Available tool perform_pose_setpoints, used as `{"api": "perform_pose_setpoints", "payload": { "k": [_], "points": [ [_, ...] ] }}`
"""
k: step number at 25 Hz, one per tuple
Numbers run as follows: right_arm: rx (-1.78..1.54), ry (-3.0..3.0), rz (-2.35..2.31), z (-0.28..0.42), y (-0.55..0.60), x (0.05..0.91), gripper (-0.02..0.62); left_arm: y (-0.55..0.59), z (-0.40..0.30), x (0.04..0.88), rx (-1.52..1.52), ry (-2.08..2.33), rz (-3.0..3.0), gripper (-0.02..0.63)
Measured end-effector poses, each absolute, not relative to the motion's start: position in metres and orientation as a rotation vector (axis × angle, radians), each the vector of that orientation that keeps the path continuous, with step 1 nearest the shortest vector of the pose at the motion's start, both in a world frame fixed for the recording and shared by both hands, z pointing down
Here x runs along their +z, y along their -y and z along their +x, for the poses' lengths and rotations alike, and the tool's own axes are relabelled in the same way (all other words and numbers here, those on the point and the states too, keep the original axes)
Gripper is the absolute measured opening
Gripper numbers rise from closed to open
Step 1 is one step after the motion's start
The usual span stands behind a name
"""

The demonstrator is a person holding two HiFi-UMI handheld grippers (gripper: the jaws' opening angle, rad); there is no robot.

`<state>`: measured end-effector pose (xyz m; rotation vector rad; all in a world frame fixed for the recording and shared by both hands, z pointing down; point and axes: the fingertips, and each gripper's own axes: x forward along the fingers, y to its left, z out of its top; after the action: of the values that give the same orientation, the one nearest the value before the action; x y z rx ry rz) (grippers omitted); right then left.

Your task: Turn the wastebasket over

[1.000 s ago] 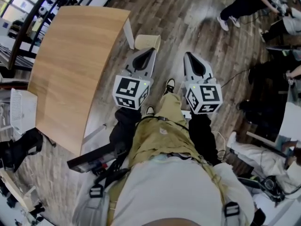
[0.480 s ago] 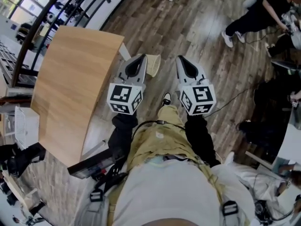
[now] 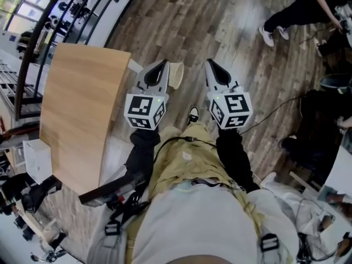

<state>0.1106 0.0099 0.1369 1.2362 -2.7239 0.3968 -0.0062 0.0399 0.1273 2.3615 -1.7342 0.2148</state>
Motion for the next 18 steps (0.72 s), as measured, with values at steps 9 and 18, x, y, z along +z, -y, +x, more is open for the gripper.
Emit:
{"api": "perform_pose_setpoints", "payload": {
  "k": [9,18],
  "points": [
    [0.454,2.667,1.180,0.085,0.021,0.166,0.020,-0.011,-0.023,0.161,0.261,1.678,2.300,-0.003],
    [0.485,2.532,1.180,0.049,0.035,0.209,0.020,0.010,-0.056,0.226,0.325,1.529,2.196,-0.003]
  ]
}}
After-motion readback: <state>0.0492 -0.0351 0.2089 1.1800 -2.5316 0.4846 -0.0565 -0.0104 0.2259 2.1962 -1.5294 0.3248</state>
